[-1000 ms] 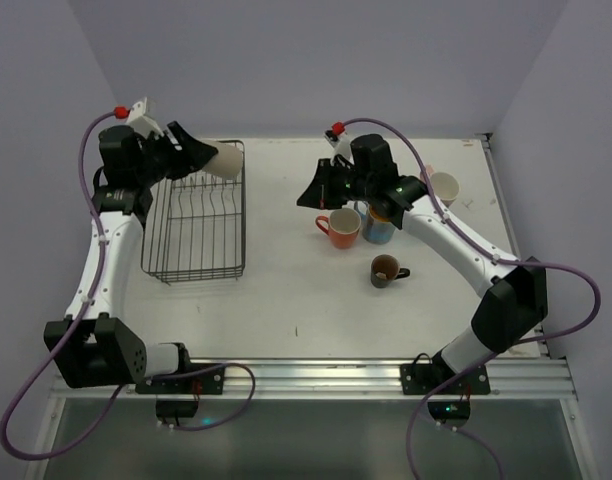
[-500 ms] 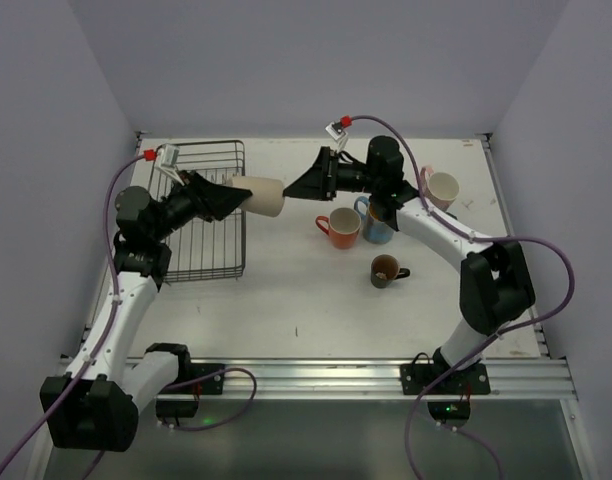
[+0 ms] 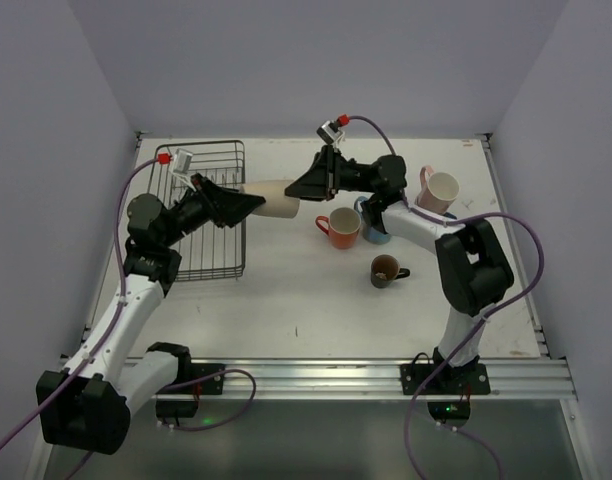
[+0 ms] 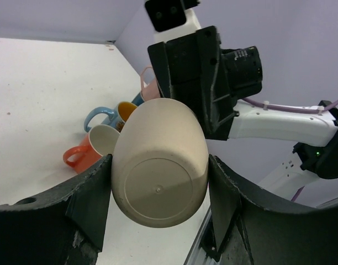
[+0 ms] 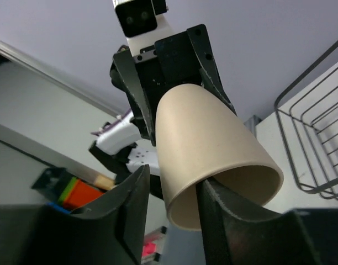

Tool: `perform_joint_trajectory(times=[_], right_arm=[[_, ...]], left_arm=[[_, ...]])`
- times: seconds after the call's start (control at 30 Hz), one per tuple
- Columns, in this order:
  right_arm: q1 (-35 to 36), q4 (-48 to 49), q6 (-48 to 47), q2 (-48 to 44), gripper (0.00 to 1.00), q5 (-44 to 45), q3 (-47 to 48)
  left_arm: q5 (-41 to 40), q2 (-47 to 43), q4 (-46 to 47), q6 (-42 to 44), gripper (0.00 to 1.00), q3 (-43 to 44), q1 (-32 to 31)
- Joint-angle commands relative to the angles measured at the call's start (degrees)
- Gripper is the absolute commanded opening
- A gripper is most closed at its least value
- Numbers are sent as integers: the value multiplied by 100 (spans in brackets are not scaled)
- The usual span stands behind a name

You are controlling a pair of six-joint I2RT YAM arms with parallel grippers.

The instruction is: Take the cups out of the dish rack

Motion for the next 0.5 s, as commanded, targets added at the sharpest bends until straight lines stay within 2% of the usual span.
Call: perform_joint_trajectory(times=[0.0,0.03,0.1,0.2,0.27,0.3,0.33,0.37,0.43,0.47], right_arm=[[14,2659,1745,387,36,12,280],[14,2820,1886,431,30,47,297],[14,2962,2081,449,26,100,306],[31,2962,2099,406,1,47,280],[31,2962,2046,283,0,30,183],[31,2954,2029,239,0,-23,157],[31,2936,2020,134,0,-49,96],[23,2945,2020,89,0,-76,69],[14,2893,1985,-68,0,-199,16],[14,2727,1871,-130,0,-243,-53]], left_arm=[[24,0,417,-146,0,-115,-115],[33,35,417,-129,0,-124,-124],[85,61,470,-137,0,-141,-159],[112,105,522,-137,0,-185,-247],[173,176,575,-128,3,-203,-274],[278,228,610,-120,9,-220,-282],[322,246,628,-120,19,-220,-283],[349,264,637,-76,45,-229,-283],[437,273,602,-14,77,-229,-283],[437,255,497,82,99,-212,-283]])
